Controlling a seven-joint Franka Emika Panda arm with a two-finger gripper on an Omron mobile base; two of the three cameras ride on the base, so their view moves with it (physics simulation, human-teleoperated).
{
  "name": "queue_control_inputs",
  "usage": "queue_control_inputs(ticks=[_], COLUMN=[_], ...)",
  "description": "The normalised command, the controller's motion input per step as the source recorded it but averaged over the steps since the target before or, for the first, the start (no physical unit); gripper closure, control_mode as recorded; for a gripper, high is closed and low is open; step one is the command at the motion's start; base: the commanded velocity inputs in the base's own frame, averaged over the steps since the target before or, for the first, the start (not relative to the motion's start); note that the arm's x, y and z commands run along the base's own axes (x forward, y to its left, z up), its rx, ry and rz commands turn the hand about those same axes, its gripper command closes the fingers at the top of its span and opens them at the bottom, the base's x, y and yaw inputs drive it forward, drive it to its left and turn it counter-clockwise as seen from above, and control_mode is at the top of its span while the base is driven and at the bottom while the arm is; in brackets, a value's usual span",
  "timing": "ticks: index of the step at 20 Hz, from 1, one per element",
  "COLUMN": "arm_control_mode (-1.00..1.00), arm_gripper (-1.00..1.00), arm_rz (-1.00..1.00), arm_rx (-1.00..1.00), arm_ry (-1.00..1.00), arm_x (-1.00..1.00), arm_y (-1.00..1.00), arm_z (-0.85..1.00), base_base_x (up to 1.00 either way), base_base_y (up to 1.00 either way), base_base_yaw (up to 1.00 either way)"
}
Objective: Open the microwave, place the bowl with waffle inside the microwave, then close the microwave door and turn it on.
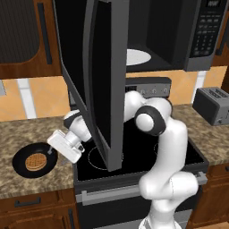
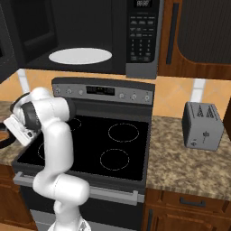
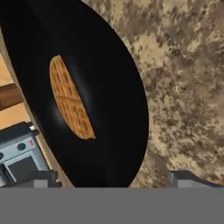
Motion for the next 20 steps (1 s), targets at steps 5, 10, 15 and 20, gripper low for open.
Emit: queue_control_inputs(ticks=[5,10,15,20], arm_control_mode=[-1.00,-1.00,-1.00,-1.00], arm_gripper=[-1.00,1.00,1.00,1.00], arm_rz=[0.01,0.00,-0.03,0.00], arm_rx=[-0.06,-0.02,0.02,0.07], arm_ry=[-0.02,-0.05,-0.01,-0.01], arm_x=[0.14,-0.07,-0.36,-0.28], arm_y=[0.13,0.10,-0.14,-0.69], arm_z=[-0.32,-0.18,0.00,0.44], base_base_x=[0.00,0.00,0.00,0.00], base_base_y=[0.00,0.00,0.00,0.00], base_base_yaw=[0.00,0.00,0.00,0.00])
